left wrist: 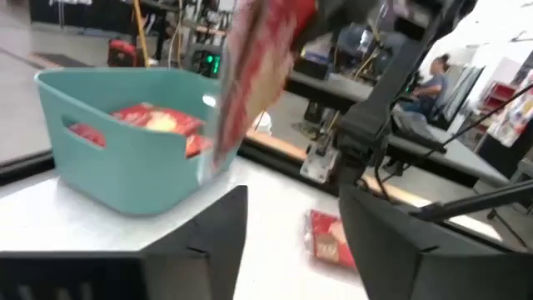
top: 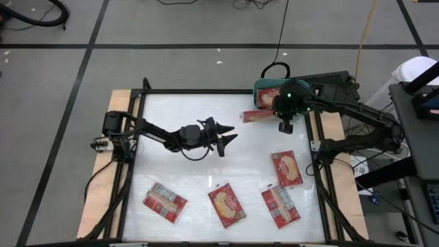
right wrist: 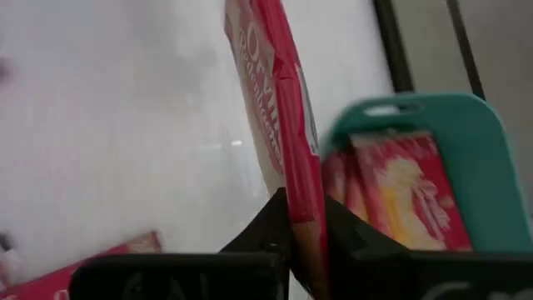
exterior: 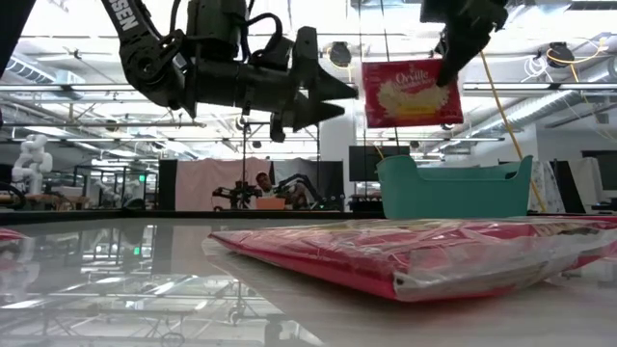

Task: Sort popcorn bags into baskets
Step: Put the red popcorn bag into the green bin

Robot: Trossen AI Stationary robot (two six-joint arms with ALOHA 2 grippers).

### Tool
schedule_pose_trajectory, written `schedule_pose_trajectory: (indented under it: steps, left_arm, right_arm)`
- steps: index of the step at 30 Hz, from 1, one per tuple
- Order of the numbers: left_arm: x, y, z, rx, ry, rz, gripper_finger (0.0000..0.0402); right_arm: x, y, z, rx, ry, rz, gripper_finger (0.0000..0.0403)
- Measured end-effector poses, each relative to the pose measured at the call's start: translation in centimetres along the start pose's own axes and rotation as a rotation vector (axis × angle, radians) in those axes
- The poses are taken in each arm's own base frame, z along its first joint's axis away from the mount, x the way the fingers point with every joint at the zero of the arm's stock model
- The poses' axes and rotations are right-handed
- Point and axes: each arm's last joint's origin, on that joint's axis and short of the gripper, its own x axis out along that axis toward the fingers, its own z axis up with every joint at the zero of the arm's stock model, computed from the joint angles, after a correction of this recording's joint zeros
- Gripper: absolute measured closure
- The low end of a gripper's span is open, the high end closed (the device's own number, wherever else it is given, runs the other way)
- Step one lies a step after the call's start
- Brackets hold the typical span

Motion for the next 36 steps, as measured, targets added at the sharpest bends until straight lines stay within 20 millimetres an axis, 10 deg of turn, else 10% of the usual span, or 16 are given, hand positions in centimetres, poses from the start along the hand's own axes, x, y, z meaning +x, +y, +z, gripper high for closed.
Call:
schedule_pose_trajectory:
  steps: [13,36]
  left_arm:
    - [-0.2,-0.5,-1.0,-0.002,0.085,-0.003,0.0196]
    - [-0.3,-0.9,-1.5,0.001,0.139,-0.053,0.0227]
  right_arm:
    - [-0.4,-7.9,-3.3,0.229,0.067,-0.227,0.0391]
    - [7.6,-16.1,-5.3,0.391,0.253,0.001,0.0347]
